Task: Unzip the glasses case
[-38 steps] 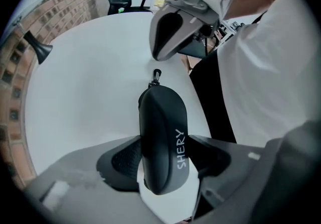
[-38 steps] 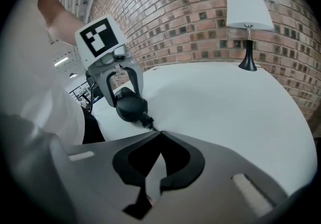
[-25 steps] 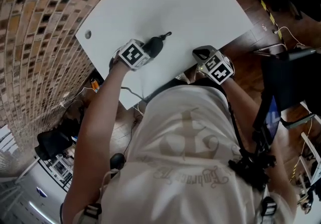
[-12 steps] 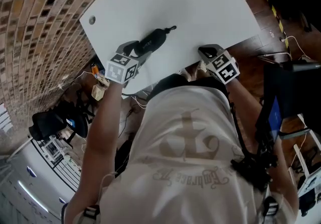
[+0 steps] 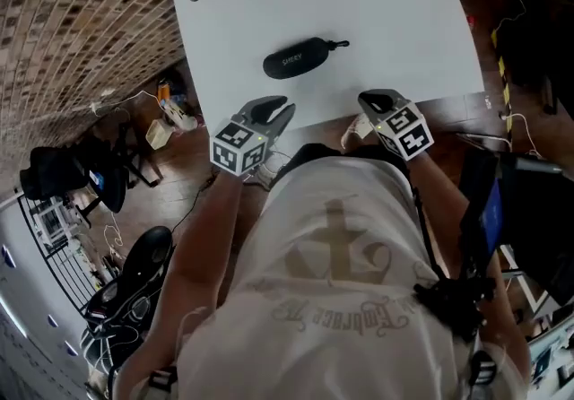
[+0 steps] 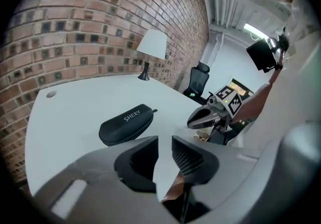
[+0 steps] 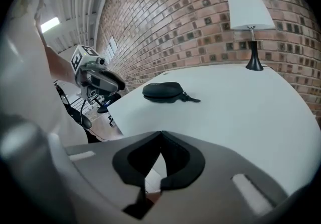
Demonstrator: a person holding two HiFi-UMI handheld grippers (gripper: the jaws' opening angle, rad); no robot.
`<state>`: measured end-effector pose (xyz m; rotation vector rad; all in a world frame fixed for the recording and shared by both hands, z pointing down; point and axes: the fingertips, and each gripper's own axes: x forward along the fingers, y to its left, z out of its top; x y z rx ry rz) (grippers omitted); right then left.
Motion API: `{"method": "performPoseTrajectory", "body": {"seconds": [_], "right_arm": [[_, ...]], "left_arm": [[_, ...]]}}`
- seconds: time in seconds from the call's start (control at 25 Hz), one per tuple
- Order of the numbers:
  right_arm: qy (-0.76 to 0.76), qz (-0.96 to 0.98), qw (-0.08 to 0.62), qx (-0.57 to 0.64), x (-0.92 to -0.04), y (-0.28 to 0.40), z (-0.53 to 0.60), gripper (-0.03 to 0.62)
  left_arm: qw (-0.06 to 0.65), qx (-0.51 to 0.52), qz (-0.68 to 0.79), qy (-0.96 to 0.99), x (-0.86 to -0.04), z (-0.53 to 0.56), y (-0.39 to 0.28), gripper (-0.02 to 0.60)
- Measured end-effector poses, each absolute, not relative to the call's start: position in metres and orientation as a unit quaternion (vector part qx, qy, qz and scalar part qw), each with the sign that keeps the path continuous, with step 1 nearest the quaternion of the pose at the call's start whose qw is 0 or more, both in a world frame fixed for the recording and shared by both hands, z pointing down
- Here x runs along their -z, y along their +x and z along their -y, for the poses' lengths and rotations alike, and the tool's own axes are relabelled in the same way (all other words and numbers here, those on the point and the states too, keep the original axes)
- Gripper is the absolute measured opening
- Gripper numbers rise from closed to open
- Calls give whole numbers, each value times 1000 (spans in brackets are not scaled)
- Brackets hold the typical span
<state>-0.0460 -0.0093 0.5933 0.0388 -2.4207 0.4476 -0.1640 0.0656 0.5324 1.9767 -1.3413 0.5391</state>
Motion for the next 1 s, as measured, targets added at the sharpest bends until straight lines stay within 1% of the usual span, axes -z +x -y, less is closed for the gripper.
{"method": "performPoseTrajectory", "body": {"seconds": [0.16, 0.28, 0.6, 0.8, 1.0], "right_arm": [[-1, 932, 329, -153, -581, -52, -9, 6], [-8, 934, 319, -161, -569, -54, -34, 6], [-44, 939, 291, -179, -533, -28, -119, 6], [-50, 945, 270, -180, -516, -16, -148, 6], [-50, 951, 242, -188, -493, -15, -170, 6]], "left_arm": [[330, -167, 550, 749, -530, -97, -165, 32], [325, -138, 576, 737, -532, -131, -164, 8], [295, -68, 639, 708, -524, -204, -136, 6], [270, -49, 642, 716, -512, -227, -112, 6], [256, -29, 654, 711, -501, -249, -109, 6]]}}
